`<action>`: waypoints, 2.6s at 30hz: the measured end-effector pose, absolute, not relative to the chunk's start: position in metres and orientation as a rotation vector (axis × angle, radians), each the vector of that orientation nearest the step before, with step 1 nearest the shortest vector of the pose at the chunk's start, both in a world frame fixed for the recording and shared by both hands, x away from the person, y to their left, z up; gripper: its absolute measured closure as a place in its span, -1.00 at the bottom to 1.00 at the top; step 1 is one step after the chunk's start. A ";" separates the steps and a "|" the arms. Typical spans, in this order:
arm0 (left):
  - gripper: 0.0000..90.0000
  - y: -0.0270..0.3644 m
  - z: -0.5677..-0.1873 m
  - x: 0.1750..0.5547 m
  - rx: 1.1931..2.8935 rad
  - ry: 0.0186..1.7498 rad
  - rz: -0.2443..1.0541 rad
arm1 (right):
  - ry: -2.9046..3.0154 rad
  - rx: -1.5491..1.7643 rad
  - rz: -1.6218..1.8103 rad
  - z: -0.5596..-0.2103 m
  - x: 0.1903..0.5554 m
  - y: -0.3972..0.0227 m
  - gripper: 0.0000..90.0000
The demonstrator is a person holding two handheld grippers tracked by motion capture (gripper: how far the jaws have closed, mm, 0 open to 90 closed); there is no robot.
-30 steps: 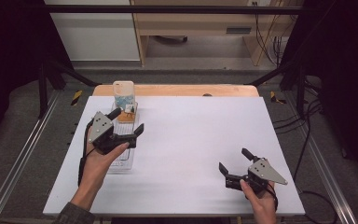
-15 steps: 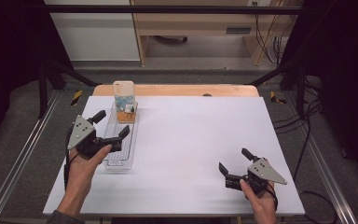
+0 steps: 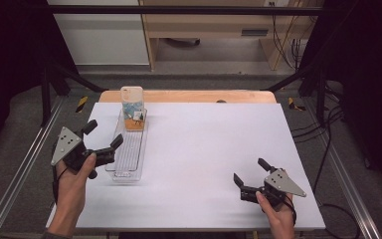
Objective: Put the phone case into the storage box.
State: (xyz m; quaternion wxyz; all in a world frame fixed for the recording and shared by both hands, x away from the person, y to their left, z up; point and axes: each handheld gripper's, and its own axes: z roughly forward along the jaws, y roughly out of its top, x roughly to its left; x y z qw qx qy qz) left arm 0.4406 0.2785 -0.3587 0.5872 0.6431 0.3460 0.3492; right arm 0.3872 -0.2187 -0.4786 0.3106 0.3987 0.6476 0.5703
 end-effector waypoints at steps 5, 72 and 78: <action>-0.96 0.288 -0.361 0.437 1.482 0.817 0.818 | 1.711 1.052 1.503 -0.479 0.387 -0.219 -0.95; -0.95 0.304 -0.438 0.415 1.517 0.762 0.787 | 1.709 1.009 1.471 -0.481 0.389 -0.222 -0.94; -0.95 0.305 -0.445 0.416 1.519 0.773 0.787 | 1.707 0.991 1.446 -0.482 0.392 -0.223 -0.92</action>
